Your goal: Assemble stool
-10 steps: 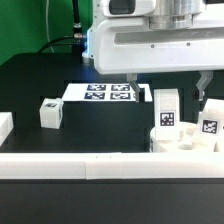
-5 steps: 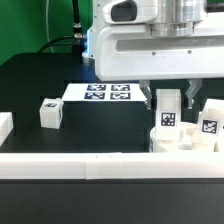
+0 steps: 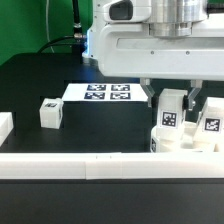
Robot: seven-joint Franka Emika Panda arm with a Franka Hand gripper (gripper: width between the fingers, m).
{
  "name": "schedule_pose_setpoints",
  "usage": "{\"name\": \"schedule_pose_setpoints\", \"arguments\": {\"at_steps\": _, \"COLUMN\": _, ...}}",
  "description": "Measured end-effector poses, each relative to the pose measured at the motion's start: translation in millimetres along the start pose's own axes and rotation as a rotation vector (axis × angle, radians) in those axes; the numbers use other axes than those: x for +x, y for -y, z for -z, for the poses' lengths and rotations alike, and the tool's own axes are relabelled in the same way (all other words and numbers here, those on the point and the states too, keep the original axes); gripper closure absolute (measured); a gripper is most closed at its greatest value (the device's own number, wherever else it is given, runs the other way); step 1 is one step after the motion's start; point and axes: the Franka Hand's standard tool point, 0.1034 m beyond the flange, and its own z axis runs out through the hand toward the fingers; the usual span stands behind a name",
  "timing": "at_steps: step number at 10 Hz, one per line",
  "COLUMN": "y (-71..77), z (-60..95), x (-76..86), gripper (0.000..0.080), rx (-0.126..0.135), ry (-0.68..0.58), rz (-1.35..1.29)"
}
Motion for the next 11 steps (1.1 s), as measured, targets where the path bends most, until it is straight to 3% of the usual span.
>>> {"name": "schedule_pose_setpoints", "arguments": {"at_steps": 6, "y": 7.4, "z": -1.8, "x": -1.7, "gripper": 0.0462, "rx": 0.046, "ry": 0.001, "rz": -0.710}}
{"name": "schedule_pose_setpoints", "arguments": {"at_steps": 11, "y": 8.0, "z": -2.1, "x": -2.0, "gripper": 0.0462, "rx": 0.048, "ry": 0.009, "rz": -1.005}}
